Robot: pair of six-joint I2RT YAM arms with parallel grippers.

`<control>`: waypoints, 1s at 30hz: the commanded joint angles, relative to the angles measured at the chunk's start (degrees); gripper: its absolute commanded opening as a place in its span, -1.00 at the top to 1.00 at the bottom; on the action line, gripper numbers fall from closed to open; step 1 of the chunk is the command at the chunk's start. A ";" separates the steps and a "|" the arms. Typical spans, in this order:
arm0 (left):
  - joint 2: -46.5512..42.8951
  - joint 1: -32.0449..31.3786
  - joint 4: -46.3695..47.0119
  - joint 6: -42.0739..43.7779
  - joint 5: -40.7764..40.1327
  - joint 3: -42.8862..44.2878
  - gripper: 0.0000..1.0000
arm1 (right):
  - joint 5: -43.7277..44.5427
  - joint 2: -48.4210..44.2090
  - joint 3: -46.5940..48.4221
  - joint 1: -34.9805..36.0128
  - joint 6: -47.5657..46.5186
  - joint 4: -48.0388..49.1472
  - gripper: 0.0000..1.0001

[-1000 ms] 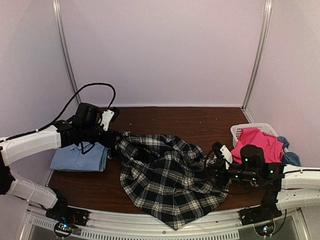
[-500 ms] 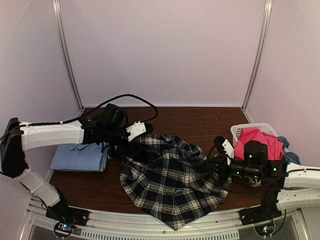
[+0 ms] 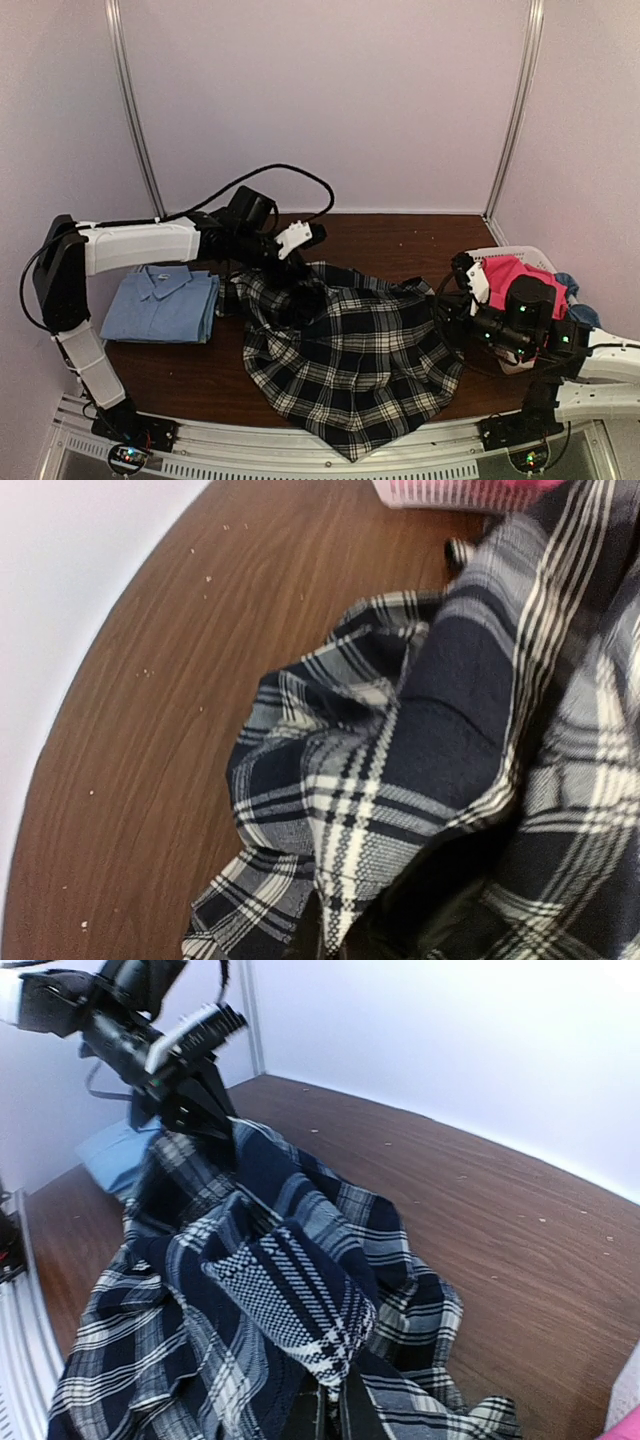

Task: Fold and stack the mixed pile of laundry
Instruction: Flatten out the crumpled skirt at the center of the board.

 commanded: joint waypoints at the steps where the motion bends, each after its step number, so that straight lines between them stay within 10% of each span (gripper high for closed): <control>1: -4.49 2.61 -0.30 -16.66 17.22 7.93 1.00 | 17.36 4.13 2.47 -0.01 -3.39 1.68 0.95; 6: -6.47 3.03 6.05 -31.96 26.97 9.02 1.00 | 29.41 18.92 8.84 -2.62 -10.10 7.98 1.00; 13: -6.60 4.98 10.28 -41.52 36.40 8.26 1.00 | 19.11 22.84 12.07 -16.03 -10.94 11.01 0.75; 18: -6.32 4.99 11.34 -42.33 35.32 5.15 1.00 | 0.90 14.95 12.33 -16.39 -6.85 6.47 -0.20; 21: -5.99 4.99 13.88 -43.52 35.59 4.00 1.00 | -7.31 12.41 11.27 -14.50 -0.69 5.30 -0.41; 30: -5.22 4.99 16.28 -42.12 36.17 3.16 1.00 | -13.85 15.74 11.00 -6.33 8.29 10.13 0.13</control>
